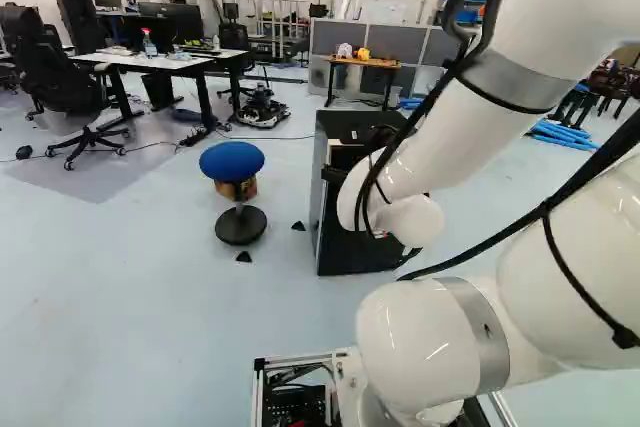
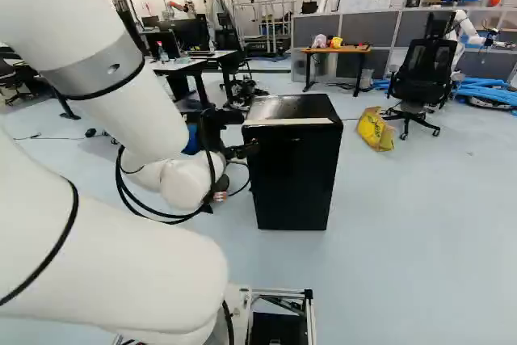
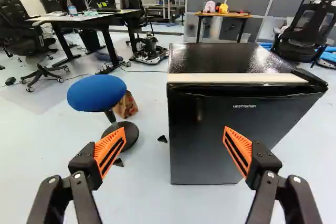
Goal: Grab a drink from the fridge
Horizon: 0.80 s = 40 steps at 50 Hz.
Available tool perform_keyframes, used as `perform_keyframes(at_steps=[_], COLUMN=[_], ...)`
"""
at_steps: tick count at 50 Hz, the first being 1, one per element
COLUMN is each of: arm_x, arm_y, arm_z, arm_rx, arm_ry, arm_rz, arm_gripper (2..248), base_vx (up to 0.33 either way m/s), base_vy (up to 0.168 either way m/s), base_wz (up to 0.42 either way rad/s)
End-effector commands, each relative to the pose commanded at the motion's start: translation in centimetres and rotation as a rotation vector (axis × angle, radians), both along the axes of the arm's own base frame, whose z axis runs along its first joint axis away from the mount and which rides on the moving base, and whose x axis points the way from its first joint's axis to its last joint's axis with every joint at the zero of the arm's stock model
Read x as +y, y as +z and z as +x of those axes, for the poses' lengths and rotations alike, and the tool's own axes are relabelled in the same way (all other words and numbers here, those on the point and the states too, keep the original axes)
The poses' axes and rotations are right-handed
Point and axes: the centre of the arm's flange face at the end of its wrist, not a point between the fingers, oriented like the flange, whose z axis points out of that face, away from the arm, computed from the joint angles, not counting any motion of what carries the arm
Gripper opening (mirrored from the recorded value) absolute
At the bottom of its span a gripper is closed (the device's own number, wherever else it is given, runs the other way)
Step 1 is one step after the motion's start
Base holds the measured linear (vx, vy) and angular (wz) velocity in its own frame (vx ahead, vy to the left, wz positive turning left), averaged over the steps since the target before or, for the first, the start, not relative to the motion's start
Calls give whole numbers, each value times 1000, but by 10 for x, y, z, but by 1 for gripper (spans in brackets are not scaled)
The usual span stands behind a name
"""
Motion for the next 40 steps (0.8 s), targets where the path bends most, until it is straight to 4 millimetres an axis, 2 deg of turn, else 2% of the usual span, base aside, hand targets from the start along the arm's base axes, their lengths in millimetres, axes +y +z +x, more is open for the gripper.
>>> perform_keyframes(at_steps=[21, 40], arm_x=[1, 9], arm_y=[0, 3], arm_z=[3, 20], arm_rx=[2, 9], arm_ry=[2, -6], arm_rz=[1, 19], arm_gripper=[247, 247], base_vx=[0, 0], base_vy=[0, 0], base_wz=[0, 0])
